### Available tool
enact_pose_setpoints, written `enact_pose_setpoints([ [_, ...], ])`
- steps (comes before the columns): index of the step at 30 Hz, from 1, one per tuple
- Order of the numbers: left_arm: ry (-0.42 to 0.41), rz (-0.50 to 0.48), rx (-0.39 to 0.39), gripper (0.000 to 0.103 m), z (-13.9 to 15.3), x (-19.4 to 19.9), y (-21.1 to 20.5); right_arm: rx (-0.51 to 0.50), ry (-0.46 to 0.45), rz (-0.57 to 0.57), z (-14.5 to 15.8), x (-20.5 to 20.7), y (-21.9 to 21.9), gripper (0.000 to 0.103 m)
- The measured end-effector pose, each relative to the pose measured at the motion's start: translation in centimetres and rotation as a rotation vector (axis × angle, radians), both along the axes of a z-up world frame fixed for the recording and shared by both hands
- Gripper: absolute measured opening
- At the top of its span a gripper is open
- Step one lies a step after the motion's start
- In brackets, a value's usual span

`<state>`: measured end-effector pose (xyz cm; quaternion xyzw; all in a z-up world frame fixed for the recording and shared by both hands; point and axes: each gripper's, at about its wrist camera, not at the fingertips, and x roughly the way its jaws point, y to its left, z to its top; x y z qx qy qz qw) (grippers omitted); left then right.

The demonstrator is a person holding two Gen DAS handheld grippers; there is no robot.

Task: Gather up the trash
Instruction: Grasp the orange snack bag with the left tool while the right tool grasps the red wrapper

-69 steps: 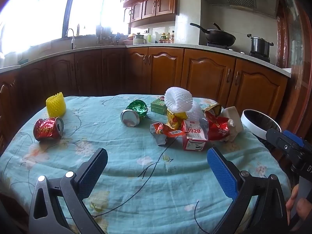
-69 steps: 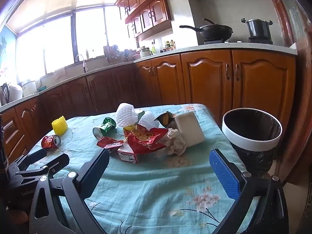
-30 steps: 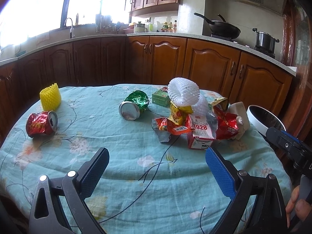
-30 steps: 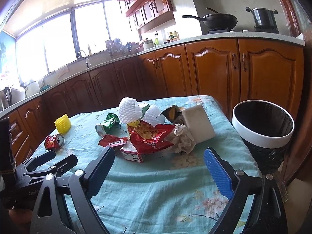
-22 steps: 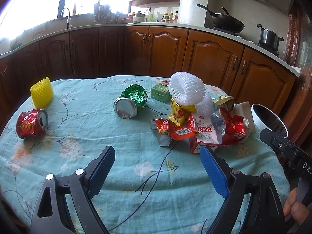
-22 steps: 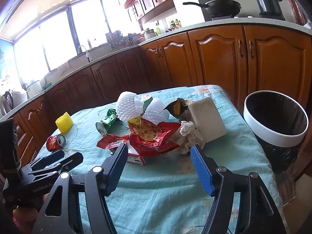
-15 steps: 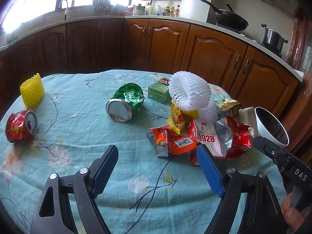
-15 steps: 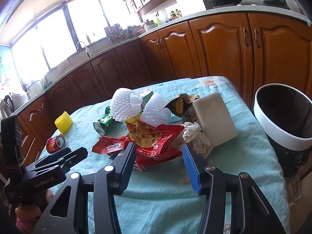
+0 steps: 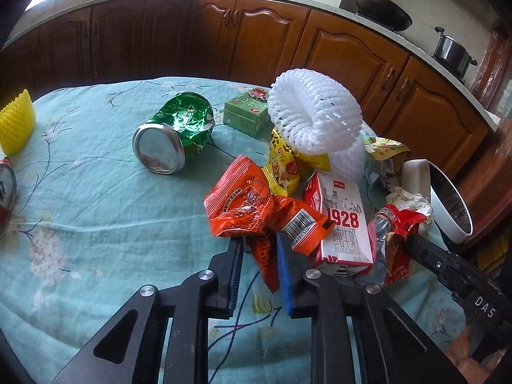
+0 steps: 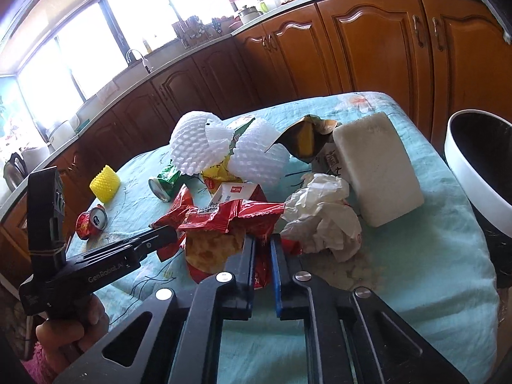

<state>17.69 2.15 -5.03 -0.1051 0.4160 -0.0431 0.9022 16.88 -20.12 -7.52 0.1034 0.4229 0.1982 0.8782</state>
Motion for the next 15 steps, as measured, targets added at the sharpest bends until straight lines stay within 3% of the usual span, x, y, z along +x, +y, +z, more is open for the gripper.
enact_pose_setpoints([
  [5,-0.047,-0.021,-0.009,0.006,0.9,-1.9,-0.3,0.01,-0.009,0.004,0.2,-0.9,-0.3,0.005],
  [15,-0.132,-0.094,-0.04,0.005,4.5,-6.3,-2.5,0.038,-0.055,-0.025,2.3,-3.2,-2.8,0.004],
])
